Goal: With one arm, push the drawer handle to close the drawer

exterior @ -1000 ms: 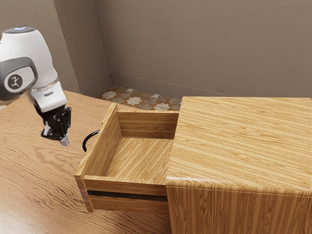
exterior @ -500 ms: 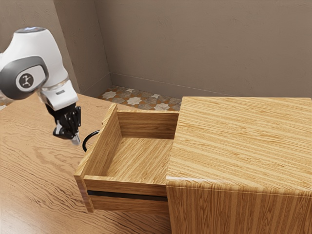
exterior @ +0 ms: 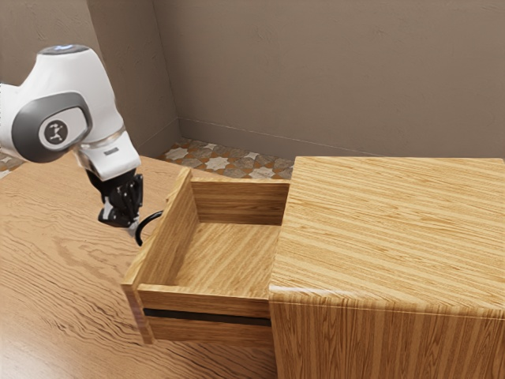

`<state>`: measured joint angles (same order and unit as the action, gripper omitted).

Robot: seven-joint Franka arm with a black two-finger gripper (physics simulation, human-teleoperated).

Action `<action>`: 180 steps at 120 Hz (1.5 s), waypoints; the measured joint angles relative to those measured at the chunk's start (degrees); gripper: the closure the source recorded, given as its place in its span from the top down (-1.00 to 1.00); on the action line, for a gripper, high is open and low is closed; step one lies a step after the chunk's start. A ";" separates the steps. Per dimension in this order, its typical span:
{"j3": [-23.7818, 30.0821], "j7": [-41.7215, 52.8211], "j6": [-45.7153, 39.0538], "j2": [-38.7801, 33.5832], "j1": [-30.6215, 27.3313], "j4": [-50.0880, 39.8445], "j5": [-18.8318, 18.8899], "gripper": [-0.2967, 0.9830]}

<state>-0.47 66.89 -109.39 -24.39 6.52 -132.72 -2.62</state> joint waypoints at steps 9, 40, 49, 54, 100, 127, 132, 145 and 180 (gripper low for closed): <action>0.28 -0.18 -0.01 0.41 0.05 0.53 -0.05 -0.69; 1.86 -0.77 -0.02 1.86 -0.10 1.72 -0.89 -0.69; 2.02 -0.93 -0.02 2.31 -0.06 1.93 -0.98 -0.69; 2.33 -1.03 -0.02 2.70 -0.08 2.44 -1.01 -0.69; 4.48 -2.07 -0.02 5.22 -0.11 4.64 -1.86 -0.69; 6.20 -2.97 -0.03 7.40 -0.12 6.67 -2.29 -0.69; 6.52 -3.16 -0.03 7.71 -0.12 6.94 -2.52 -0.69; 7.05 -3.71 -0.03 8.18 -0.10 7.24 -2.86 -0.69; 8.71 -5.21 -0.03 9.19 -0.10 8.83 -3.18 -0.69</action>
<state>8.24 61.68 -109.41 -15.21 6.43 -123.89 -5.80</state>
